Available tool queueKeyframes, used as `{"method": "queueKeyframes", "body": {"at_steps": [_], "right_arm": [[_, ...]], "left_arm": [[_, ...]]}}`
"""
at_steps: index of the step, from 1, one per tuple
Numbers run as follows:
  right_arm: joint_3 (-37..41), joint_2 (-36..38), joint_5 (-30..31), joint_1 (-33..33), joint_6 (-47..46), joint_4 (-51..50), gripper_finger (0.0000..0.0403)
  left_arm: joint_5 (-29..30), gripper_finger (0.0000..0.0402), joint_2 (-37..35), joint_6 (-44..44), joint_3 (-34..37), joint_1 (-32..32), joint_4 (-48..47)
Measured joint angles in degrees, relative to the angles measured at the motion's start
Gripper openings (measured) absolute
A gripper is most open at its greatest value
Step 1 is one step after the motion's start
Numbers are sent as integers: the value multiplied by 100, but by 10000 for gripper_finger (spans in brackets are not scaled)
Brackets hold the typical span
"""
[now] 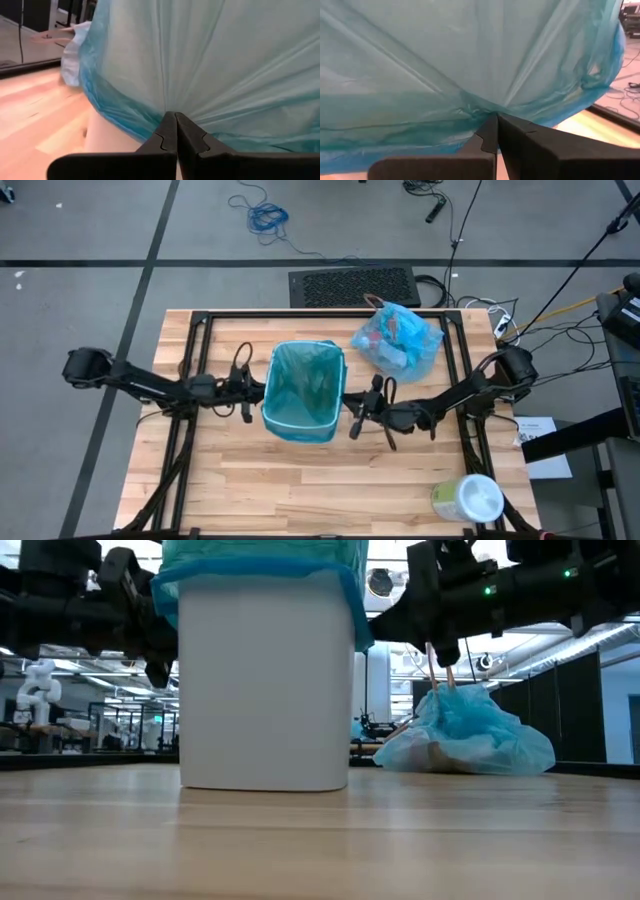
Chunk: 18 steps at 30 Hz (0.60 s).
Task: Place trash/remove bag and relplace
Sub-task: Insert a blue trash bag into the trash bin
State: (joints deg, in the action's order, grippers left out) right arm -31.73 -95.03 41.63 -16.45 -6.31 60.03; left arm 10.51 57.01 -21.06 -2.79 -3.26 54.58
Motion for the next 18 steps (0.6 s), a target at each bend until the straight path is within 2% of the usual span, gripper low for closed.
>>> {"method": "queueKeyframes", "body": {"at_steps": [8, 18], "right_arm": [[0, -46, 81, 2, -56, -283, 0], [0, -42, 71, -103, -238, -998, 0]], "left_arm": [[95, 0, 728, 31, 0, -168, 677], [352, 0, 1126, -94, -7, -278, 709]]}}
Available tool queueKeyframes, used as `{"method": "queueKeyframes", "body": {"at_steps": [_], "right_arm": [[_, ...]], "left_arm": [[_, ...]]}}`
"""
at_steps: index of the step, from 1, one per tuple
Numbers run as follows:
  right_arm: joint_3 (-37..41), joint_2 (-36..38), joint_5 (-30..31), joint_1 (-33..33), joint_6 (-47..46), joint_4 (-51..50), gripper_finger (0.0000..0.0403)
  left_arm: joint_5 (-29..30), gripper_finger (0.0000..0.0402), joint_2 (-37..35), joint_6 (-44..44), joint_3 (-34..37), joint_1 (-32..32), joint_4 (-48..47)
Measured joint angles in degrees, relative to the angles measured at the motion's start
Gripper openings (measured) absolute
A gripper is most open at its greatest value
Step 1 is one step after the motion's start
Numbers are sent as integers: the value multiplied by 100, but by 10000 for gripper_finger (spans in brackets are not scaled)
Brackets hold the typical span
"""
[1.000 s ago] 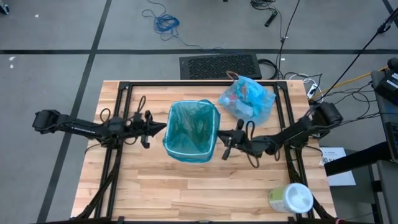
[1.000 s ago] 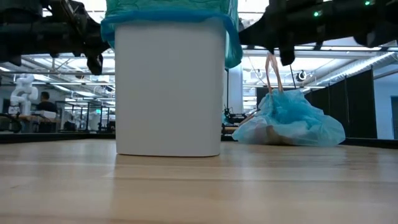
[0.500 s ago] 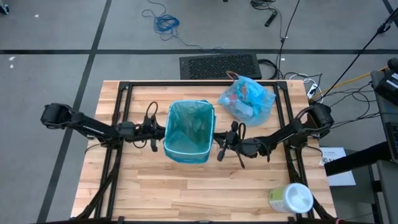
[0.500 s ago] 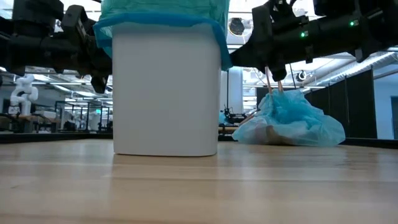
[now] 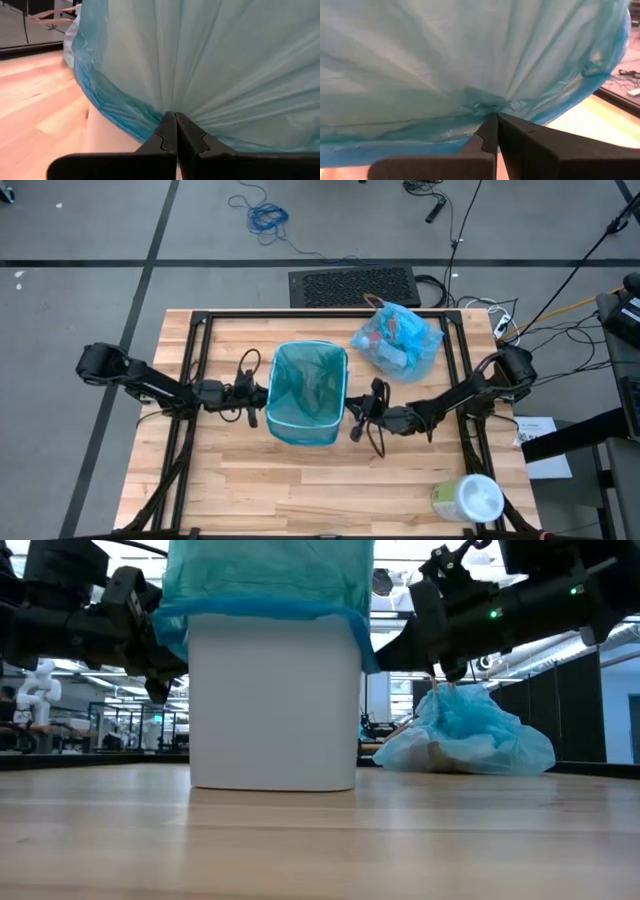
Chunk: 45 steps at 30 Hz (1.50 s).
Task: Place trash/remove bag and relplace
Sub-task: Insert a blue trash bag into the trash bin
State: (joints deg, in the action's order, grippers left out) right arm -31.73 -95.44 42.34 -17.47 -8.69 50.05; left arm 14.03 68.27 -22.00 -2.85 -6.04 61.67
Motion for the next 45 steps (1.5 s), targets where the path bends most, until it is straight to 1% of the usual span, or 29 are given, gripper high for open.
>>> {"method": "queueKeyframes", "body": {"at_steps": [3, 7, 14, 17, 19, 23, 26, 29, 32, 36, 38, 41, 43, 45], "right_arm": [[0, 121, 111, -123, 165, -9, 0], [0, 456, 150, -308, 402, -54, 0], [0, 1322, 168, -684, 626, -692, 0], [0, 1474, 167, -702, 535, -799, 0], [0, 1449, 165, -702, 492, -792, 0], [0, 1252, 159, -702, 335, -748, 0], [0, 1079, 134, -702, 212, -661, 0], [0, 934, 127, -702, 186, -518, 0], [-2, 916, 126, -697, 184, -493, 0], [-2, 916, 127, -700, 186, -452, 0], [-1, 916, 128, -700, 189, -435, 0], [-1, 916, 129, -708, 235, -436, 0], [0, 916, 128, -708, 292, -440, 0], [0, 916, 130, -706, 346, -436, 0]], "left_arm": [[12, 0, 0, 49, 0, 0, -1], [19, 0, -42, 192, 0, 0, 61], [21, 0, -233, 445, 0, 0, 48], [17, 0, -404, 481, 0, -7, 54], [-99, 0, -503, 497, 0, -48, 49], [-738, 0, -778, 708, 0, -280, 81], [-1058, 0, -964, 921, 0, -516, -18], [-1102, 0, -1147, 1060, 2, -736, -458], [-1078, 0, -1290, 992, 6, -878, -1231], [-764, 0, -1300, 609, 9, -951, -2027], [-765, 0, -1298, 600, 15, -1033, -2025], [-1018, 0, -1369, 952, 13, -1246, -1701], [-1246, 0, -1646, 1148, 13, -1391, -1731], [-1284, 0, -1943, 1226, 12, -1489, -1785]]}}
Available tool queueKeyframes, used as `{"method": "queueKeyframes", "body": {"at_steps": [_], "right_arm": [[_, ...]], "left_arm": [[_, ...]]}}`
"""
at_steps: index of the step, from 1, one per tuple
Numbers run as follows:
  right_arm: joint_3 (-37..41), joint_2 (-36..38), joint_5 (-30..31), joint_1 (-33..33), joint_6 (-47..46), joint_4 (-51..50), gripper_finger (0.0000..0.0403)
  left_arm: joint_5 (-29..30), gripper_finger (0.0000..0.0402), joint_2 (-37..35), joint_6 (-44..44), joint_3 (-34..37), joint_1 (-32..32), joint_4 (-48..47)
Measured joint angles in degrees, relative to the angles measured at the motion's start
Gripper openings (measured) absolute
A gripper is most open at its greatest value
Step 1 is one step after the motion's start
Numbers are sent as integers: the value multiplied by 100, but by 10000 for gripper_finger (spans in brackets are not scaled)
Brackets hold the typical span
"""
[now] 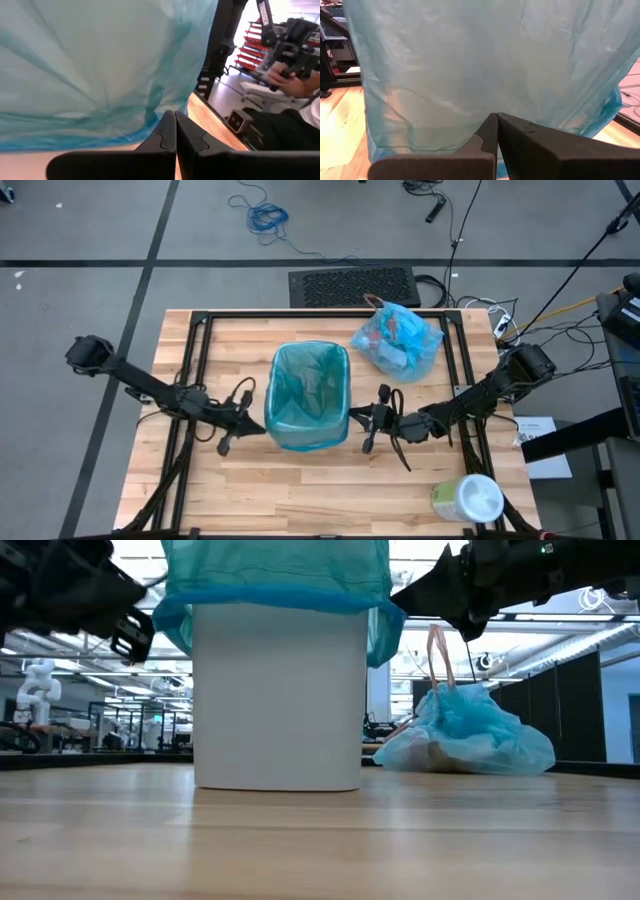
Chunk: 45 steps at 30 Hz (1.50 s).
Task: Place trash/remove bag and relplace
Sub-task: Insert a blue trash bag into the trash bin
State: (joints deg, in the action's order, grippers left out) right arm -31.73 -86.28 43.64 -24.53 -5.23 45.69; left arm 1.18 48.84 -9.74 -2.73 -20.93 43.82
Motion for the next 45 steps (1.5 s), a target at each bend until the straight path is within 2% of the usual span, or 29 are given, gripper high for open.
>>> {"method": "queueKeyframes", "body": {"at_steps": [8, 12, 17, 23, 45], "right_arm": [[-2, 0, -2, 2, -7, 22, 0], [-1, 0, -17, 30, -9, 66, 0], [-2, 0, -61, 152, 9, 268, 0], [-2, 2, -621, 417, -10, 345, 0], [-2, -797, -577, 549, -457, 337, 0]], "left_arm": [[256, 0, -135, -26, 1, -50, -207], [526, 0, -104, 118, 1, -45, 109], [541, 0, 347, 470, -4, -48, 981], [657, 0, 879, 566, -4, -43, 1372], [883, 0, 2750, 558, -8, 47, 2966]]}}
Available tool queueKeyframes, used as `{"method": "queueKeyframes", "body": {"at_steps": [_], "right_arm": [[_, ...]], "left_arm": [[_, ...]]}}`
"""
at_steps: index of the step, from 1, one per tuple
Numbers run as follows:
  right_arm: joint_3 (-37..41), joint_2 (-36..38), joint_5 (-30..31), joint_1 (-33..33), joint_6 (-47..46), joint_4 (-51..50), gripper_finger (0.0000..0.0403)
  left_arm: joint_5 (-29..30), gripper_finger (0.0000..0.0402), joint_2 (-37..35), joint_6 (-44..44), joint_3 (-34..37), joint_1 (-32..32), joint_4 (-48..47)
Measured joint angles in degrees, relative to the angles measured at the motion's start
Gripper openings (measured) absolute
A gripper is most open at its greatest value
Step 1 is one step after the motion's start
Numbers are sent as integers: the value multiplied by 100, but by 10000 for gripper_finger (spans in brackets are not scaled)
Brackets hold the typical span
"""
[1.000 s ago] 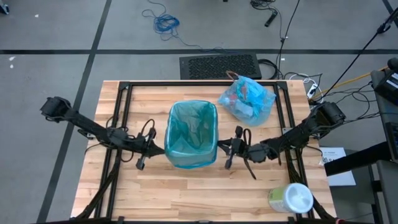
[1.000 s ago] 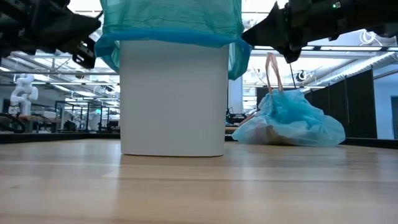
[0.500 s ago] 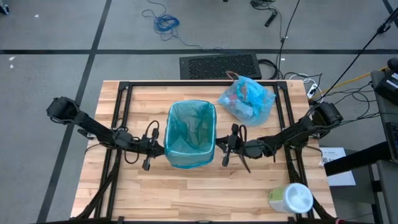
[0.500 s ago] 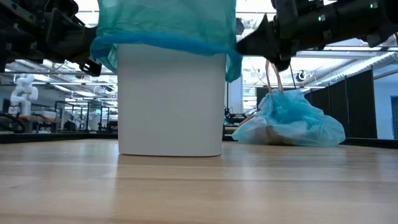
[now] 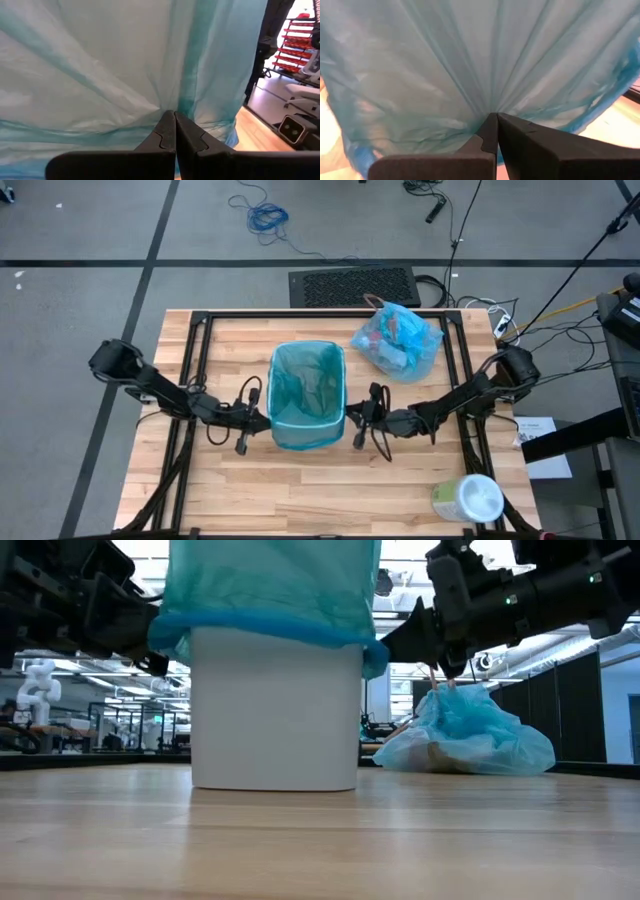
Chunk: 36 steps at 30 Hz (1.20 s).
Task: Place trash/remove bag and relplace
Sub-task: Insert a blue trash bag into the trash bin
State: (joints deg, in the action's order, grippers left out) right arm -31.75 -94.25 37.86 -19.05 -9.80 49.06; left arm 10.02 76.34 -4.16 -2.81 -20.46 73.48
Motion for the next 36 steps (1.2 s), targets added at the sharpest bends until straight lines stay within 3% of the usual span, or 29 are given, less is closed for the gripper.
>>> {"method": "queueKeyframes", "body": {"at_steps": [10, 16, 26, 32, 36], "right_arm": [[0, 43, 241, -112, 294, -57, 0], [0, 449, 293, -319, 645, -67, 0], [0, 976, 596, -580, 988, -474, 0], [0, 979, 595, -581, 957, -530, 0], [0, 979, 596, -581, 945, -571, 0]], "left_arm": [[293, 0, 362, -298, -2, 128, 6], [296, 0, 9, -252, 0, 128, -16], [455, 0, -333, -403, 9, 126, -812], [893, 0, -575, -237, 9, 42, -1006], [1174, 0, -1124, -189, 9, -54, -1712]]}}
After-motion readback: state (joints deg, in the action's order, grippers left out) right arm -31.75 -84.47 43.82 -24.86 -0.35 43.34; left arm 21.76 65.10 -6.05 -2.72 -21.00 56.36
